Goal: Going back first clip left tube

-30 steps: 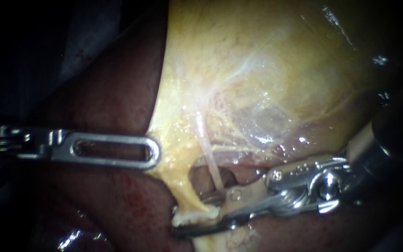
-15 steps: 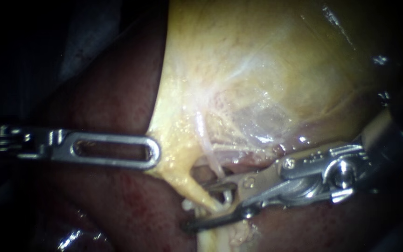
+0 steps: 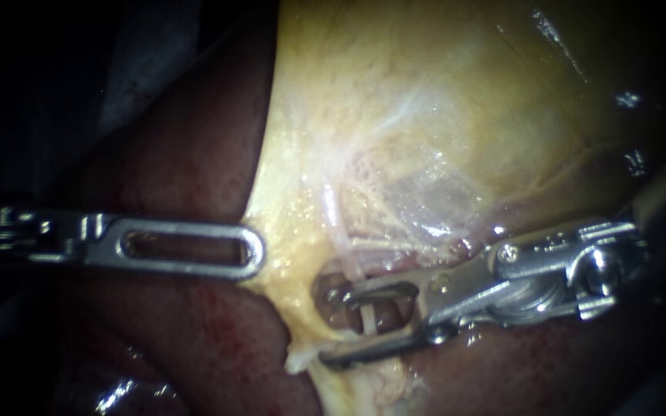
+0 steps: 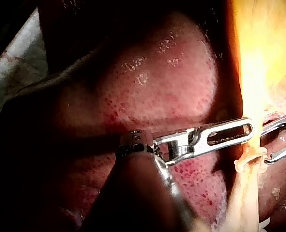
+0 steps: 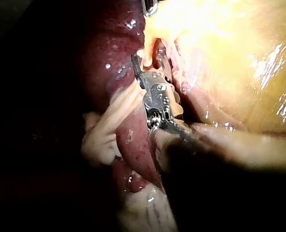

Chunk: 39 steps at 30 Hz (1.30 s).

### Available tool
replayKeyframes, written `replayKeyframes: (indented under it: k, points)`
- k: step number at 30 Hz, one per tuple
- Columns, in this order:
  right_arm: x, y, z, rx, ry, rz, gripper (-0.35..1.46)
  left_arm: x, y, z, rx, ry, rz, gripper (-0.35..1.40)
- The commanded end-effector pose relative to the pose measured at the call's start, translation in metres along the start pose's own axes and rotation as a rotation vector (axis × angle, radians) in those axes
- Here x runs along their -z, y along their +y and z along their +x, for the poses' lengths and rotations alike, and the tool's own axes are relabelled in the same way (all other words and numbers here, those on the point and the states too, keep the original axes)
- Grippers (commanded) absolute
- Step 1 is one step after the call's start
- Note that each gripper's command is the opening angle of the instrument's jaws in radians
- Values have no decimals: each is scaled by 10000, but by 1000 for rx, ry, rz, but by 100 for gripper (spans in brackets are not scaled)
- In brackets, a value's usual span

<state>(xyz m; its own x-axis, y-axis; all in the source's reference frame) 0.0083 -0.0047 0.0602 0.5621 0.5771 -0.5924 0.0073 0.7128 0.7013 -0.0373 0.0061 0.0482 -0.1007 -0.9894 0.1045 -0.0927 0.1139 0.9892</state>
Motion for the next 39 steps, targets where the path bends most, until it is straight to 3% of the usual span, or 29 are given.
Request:
replayKeyframes:
  k: [1,13,20,34,39]
  points:
    - [4,0,1,6,-2,2,42,0,0,0,0,0,0,-35]
    - [89,11,29,25,31,-53,41,1,6,-1,-1,2,1,-35]
    - [127,20,31,38,41,-89,41,1,11,-1,3,2,0,-35]
    - [146,25,19,40,48,-128,41,-1,16,-1,2,1,-1,-35]
    - [147,25,19,40,48,-128,41,-7,26,3,-3,-1,-5,-35]
